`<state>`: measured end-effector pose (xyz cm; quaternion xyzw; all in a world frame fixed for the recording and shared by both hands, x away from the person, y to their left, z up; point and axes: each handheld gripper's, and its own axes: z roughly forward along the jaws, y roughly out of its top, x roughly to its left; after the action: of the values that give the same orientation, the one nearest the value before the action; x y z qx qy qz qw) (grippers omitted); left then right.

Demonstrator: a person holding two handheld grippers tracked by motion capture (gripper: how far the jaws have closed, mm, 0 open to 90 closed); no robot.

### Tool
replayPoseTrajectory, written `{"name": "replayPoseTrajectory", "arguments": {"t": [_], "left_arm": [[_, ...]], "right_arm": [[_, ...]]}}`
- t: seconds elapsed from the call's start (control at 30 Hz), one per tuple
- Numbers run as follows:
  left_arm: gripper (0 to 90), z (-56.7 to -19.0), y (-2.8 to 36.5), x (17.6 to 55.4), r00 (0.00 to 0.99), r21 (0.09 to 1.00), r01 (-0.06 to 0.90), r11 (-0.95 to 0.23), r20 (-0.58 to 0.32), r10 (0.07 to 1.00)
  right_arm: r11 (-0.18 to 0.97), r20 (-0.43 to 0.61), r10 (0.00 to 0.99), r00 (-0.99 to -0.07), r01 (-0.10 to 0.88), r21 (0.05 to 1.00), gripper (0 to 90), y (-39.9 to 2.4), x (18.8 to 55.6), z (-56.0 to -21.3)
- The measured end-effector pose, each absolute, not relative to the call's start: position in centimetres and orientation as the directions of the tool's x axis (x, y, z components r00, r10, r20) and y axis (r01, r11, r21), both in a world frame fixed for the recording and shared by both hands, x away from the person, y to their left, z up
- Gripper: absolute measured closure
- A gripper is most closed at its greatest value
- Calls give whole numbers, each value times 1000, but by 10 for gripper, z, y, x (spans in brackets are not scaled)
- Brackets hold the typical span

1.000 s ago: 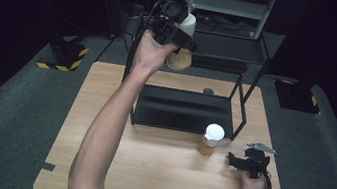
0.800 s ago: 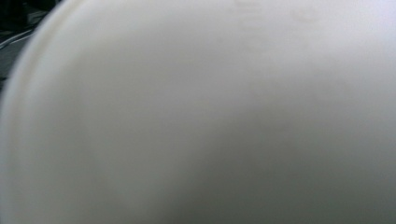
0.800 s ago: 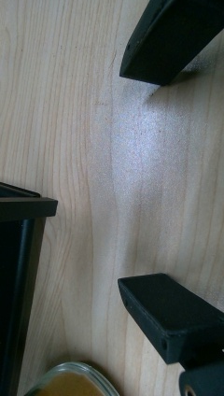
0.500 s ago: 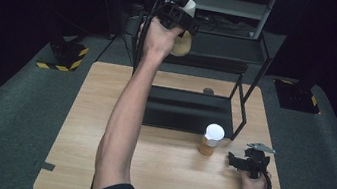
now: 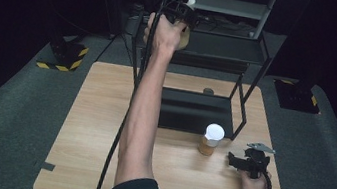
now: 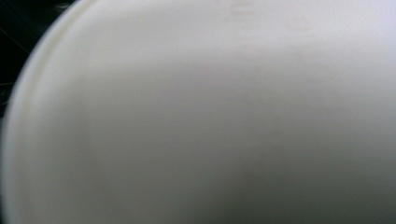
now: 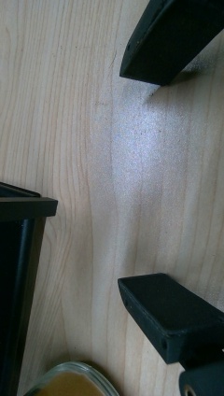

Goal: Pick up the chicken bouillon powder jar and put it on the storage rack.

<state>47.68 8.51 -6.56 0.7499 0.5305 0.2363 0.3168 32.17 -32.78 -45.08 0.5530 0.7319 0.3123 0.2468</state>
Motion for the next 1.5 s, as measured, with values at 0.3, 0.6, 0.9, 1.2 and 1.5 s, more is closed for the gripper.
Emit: {"name": "replayPoseTrajectory", "arguments": {"t": [0.3,0.6,0.9,1.2,1.5], "left_arm": [[330,-76,87,485,320,737,641,-216,0,947],[329,-82,87,483,339,748,620,-235,15,941],[321,-86,91,480,353,754,612,-239,10,935],[136,-90,104,477,374,768,602,-216,-32,927],[43,-92,111,455,351,793,576,-200,-19,936]], "right_arm": [[193,-16,964,-267,654,731,17,-328,322,-451],[194,-16,963,-268,654,731,17,-328,322,-451],[192,-15,964,-266,655,730,16,-328,322,-451],[192,-14,964,-266,655,730,16,-328,322,-451],[192,-14,964,-266,655,731,16,-328,322,-451]]}}
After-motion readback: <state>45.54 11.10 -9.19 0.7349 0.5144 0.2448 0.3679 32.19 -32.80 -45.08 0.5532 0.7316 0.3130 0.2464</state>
